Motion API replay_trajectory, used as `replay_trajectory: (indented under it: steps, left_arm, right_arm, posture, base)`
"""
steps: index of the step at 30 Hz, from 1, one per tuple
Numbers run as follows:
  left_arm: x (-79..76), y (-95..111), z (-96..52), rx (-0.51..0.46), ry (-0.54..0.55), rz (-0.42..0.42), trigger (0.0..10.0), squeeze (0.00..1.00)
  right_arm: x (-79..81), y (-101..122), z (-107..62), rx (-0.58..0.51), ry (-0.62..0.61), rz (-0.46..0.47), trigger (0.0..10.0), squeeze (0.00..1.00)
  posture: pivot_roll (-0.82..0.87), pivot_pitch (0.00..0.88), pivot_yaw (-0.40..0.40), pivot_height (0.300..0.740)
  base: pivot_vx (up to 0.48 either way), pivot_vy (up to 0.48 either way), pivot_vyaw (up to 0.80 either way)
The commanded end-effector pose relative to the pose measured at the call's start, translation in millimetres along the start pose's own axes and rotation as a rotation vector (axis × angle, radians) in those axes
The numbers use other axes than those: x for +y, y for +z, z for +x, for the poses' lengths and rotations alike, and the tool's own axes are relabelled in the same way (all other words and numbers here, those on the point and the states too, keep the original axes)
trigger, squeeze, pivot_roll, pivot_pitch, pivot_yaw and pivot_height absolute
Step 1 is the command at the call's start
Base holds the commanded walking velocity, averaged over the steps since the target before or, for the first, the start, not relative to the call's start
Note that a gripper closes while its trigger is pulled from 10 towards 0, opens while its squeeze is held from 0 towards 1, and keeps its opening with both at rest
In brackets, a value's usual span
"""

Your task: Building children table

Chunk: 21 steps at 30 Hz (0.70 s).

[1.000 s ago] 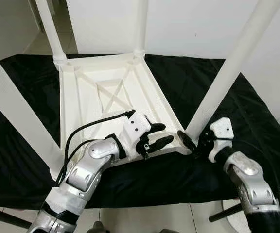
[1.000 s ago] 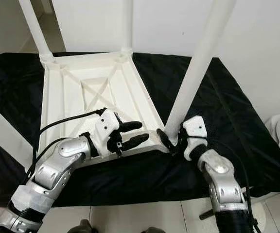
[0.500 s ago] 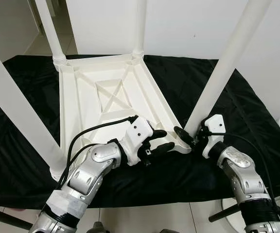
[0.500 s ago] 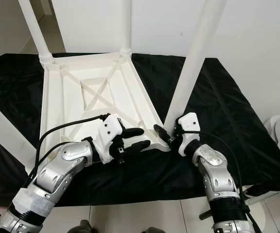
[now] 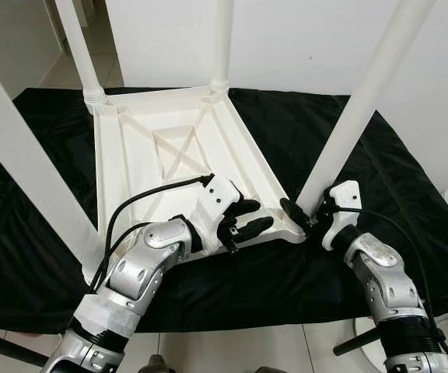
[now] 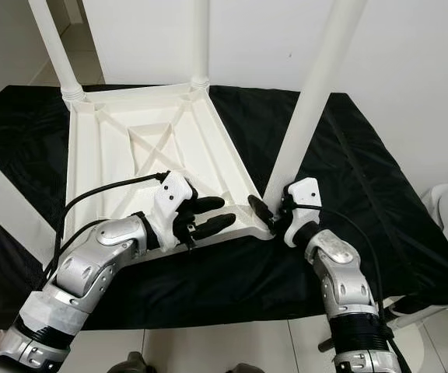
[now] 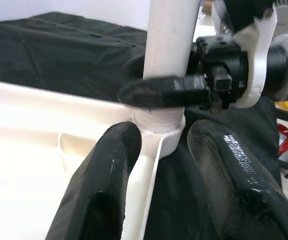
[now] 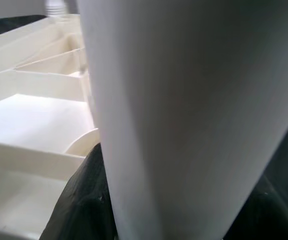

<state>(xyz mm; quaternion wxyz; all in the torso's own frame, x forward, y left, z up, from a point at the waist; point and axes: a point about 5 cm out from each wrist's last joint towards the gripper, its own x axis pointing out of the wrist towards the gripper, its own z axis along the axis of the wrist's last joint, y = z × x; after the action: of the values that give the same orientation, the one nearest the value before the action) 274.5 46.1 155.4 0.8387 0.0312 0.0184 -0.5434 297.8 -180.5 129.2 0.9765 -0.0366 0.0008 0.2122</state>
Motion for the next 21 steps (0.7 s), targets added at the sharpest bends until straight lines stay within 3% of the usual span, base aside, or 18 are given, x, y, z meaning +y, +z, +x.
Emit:
replay_trajectory:
  steps: [1,5,7,10,14,21]
  left_arm:
    - [7.1,0,-0.3,0.019,0.038,0.0,10.0,0.0]
    - [9.3,1,-1.2,0.021,0.049,-0.003,10.0,0.0]
    - [10.5,1,-2.9,0.026,0.055,0.0,10.0,0.0]
    - [10.5,1,-2.9,0.026,0.055,0.0,10.0,0.0]
    - [10.2,-2,-5.8,0.041,0.056,0.009,10.0,0.0]
    - [13.0,-2,-7.6,0.034,0.078,0.012,10.0,0.0]
  right_arm:
    - [3.7,6,2.6,-0.006,-0.098,0.004,10.0,0.0]
    - [8.7,7,3.0,-0.005,-0.145,0.016,10.0,0.0]
    - [18.2,6,3.3,0.002,-0.235,0.052,10.0,0.0]
    - [18.2,6,3.3,0.002,-0.235,0.052,10.0,0.0]
    - [61.1,3,5.6,0.014,-0.424,0.088,10.0,0.0]
    - [74.4,7,6.1,-0.007,-0.418,0.164,10.0,0.0]
  posture:
    - [0.02,0.0,-0.034,0.74]
    - [0.02,0.0,-0.036,0.74]
    - [0.01,0.0,-0.035,0.74]
    - [0.01,0.0,-0.035,0.74]
    - [0.01,0.0,-0.043,0.74]
    - [0.0,0.0,-0.042,0.74]
  base:
    - [0.0,0.0,0.0]
    - [0.0,0.0,0.0]
    - [0.0,0.0,0.0]
    - [0.0,0.0,0.0]
    - [0.0,0.0,0.0]
    - [0.0,0.0,0.0]
